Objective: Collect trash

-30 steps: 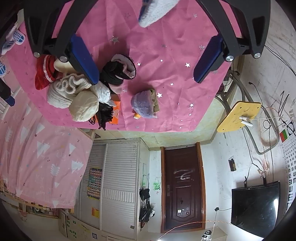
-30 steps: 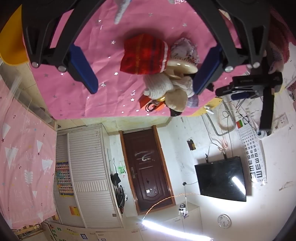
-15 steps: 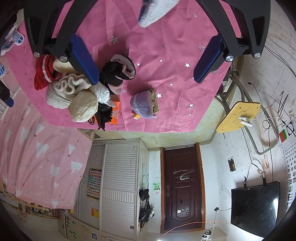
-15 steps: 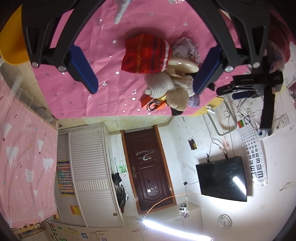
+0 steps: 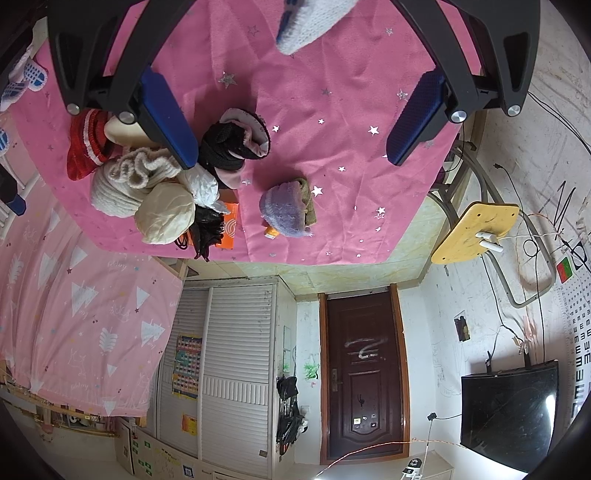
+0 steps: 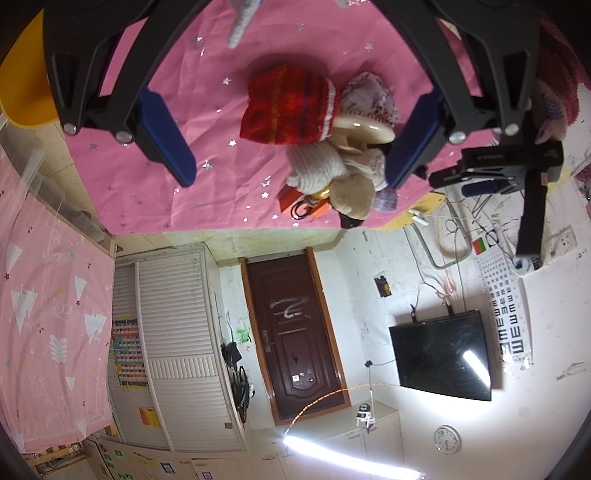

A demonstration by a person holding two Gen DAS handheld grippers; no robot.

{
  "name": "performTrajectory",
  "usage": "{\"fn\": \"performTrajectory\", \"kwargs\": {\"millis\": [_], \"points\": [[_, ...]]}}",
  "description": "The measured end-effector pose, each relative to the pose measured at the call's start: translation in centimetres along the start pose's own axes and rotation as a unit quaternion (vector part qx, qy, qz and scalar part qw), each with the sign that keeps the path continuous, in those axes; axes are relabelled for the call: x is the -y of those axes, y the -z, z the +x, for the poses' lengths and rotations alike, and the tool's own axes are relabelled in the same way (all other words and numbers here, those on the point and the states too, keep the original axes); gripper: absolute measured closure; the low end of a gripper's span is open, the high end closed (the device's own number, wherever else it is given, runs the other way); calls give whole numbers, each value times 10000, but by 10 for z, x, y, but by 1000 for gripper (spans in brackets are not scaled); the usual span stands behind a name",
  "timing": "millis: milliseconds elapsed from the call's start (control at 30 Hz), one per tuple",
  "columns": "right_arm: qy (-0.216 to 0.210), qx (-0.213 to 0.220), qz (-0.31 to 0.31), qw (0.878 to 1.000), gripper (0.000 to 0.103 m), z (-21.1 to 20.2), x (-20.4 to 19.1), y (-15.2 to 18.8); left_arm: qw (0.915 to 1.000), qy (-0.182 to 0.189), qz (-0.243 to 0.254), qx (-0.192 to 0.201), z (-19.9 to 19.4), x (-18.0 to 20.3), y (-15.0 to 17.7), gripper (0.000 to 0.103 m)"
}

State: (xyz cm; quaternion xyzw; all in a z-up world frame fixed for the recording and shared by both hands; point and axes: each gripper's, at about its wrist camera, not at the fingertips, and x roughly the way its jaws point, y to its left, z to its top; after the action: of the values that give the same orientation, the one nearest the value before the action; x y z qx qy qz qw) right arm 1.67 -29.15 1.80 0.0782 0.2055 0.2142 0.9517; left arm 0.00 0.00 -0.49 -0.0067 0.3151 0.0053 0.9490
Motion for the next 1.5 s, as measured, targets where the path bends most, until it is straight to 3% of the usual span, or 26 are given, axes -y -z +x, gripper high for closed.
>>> {"fn": "performTrajectory", "kwargs": {"millis": [1500], "points": [[11,6,29,10000,4,3,-6,6,10000,-31,16,-24,1,-3,-1,9]]}}
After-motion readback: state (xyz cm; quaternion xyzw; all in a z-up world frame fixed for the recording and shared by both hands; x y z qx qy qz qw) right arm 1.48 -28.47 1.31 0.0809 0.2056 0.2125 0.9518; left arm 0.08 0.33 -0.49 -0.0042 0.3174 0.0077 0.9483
